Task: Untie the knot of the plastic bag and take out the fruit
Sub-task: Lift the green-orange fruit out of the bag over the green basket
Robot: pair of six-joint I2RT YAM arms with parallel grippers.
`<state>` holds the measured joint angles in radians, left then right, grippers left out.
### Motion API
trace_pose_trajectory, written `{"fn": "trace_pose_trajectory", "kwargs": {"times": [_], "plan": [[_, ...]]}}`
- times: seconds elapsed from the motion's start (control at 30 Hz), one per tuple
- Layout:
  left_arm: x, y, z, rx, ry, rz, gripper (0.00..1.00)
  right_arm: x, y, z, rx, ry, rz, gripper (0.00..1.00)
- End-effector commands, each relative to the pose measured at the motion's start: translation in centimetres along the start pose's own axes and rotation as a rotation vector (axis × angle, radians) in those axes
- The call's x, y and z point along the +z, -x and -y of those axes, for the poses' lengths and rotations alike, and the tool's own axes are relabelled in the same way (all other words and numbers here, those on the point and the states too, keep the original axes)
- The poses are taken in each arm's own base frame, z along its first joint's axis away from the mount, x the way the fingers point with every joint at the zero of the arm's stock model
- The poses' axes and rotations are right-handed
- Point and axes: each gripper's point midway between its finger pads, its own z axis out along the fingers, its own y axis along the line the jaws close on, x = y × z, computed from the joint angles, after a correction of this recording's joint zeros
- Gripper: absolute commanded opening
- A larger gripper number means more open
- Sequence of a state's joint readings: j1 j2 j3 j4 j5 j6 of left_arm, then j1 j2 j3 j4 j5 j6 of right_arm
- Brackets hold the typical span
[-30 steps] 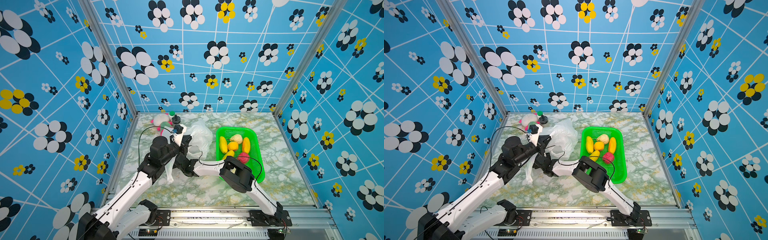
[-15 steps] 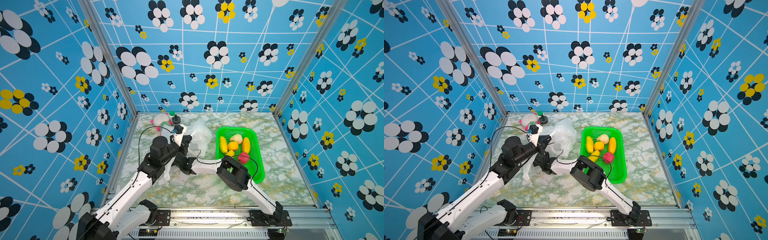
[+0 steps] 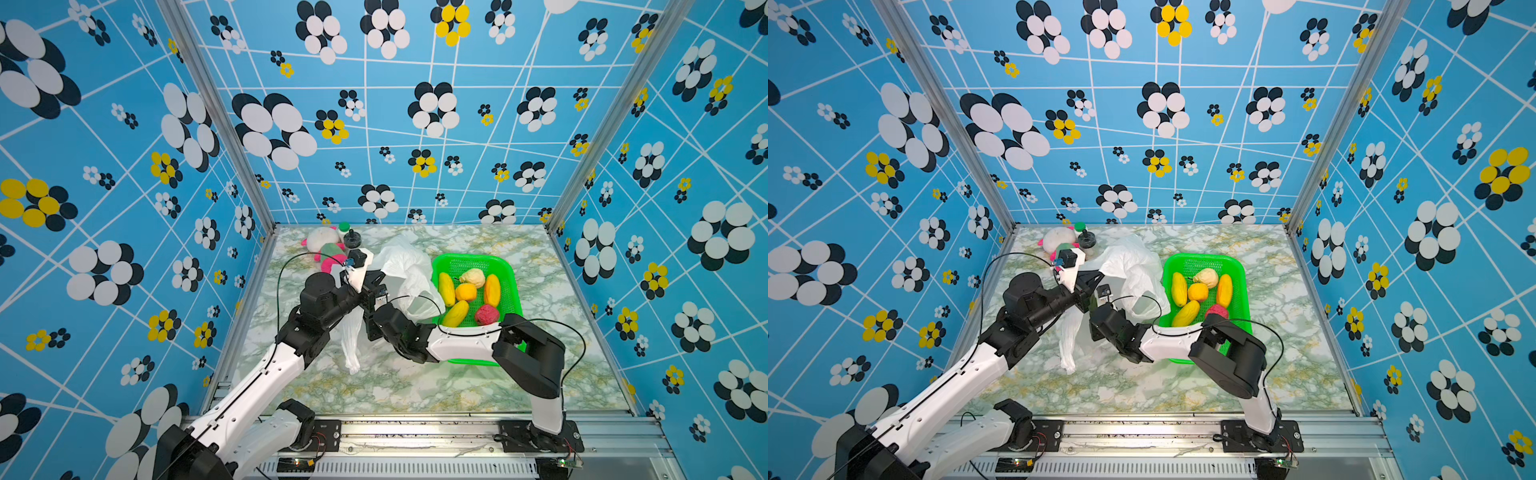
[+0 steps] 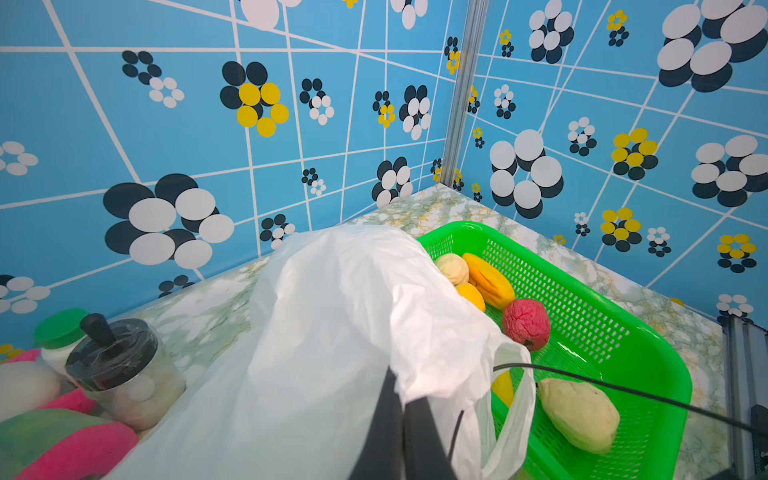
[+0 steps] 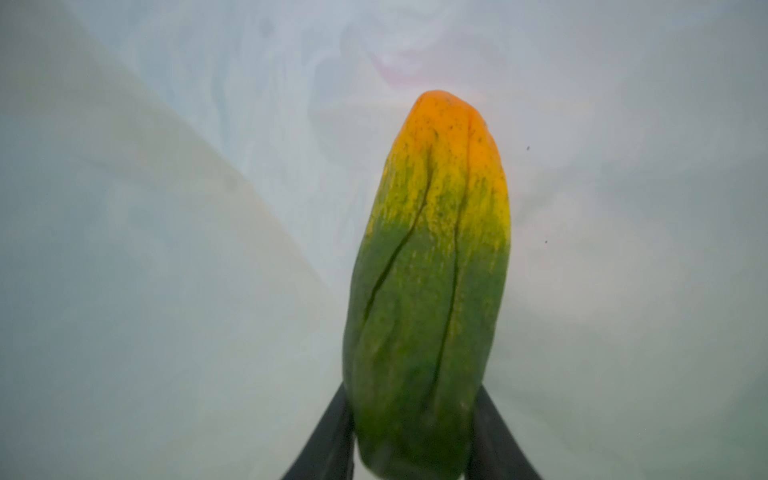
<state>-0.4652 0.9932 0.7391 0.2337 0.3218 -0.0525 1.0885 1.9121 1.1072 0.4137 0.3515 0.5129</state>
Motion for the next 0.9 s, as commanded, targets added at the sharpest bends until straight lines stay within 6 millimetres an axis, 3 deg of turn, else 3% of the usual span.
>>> {"fn": "trace_pose_trajectory", "kwargs": {"times": [0.0,0.27,0.37,0.7,0.87], "plan": [[0.2,0.8,0.2,0.010,-0.010,0.026,0.00,-2.4,1.5,-0.4,0.057,0.079,0.065,0.29],[0.0,0.7,-1.8,-0.022,0.109,-0.016,0.00,-11.0,2.7,-3.5,-0.062,0.273,0.187,0.29],[-0.1,0.5,-2.2,-0.031,0.133,-0.029,0.00,-13.9,3.2,-2.9,-0.067,0.281,0.262,0.29],[-0.4,0.6,-2.3,-0.022,0.143,-0.022,0.00,-19.3,6.0,6.2,-0.052,-0.060,0.429,0.32],[-0.1,0.6,-2.1,-0.028,0.125,-0.036,0.00,-20.5,6.5,13.4,0.013,-0.277,0.455,0.34]]}}
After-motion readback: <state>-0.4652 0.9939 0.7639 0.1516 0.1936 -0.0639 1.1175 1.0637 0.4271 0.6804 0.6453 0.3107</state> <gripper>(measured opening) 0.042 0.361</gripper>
